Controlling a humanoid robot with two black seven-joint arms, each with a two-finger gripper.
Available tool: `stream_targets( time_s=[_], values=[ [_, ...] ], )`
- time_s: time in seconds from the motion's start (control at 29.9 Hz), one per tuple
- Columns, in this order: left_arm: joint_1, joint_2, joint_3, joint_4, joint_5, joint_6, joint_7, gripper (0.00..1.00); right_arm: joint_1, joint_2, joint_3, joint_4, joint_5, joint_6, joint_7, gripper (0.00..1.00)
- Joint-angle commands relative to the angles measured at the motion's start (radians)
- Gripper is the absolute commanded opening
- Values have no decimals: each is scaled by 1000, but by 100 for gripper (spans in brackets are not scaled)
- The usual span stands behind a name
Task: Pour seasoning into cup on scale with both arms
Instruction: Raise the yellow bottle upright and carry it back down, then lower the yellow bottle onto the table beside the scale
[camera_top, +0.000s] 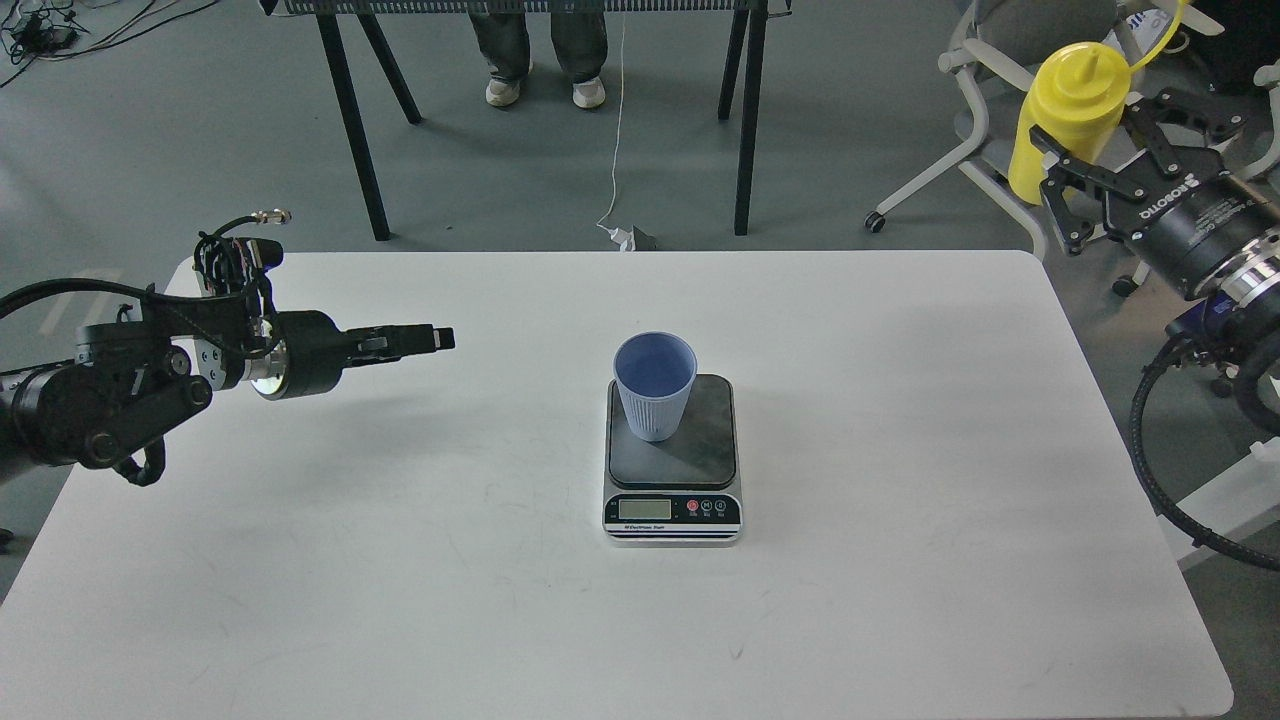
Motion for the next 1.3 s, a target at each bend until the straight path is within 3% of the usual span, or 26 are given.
stream_targets(
  time_s=[0.0,0.27,0.5,1.27],
  values=[
    [-1,0,0,0,0,0,0,73,-85,66,49,-1,5,0,1,44],
    [0,0,3,0,0,-2,0,73,-247,208,159,-1,-1,0,-3,44],
    [-1,0,8,0,0,-2,0,73,-340,259,204,-1,-1,0,-5,45],
    [0,0,9,0,0,-2,0,73,-406,376,201,-129,-16,0,-28,45]
  ],
)
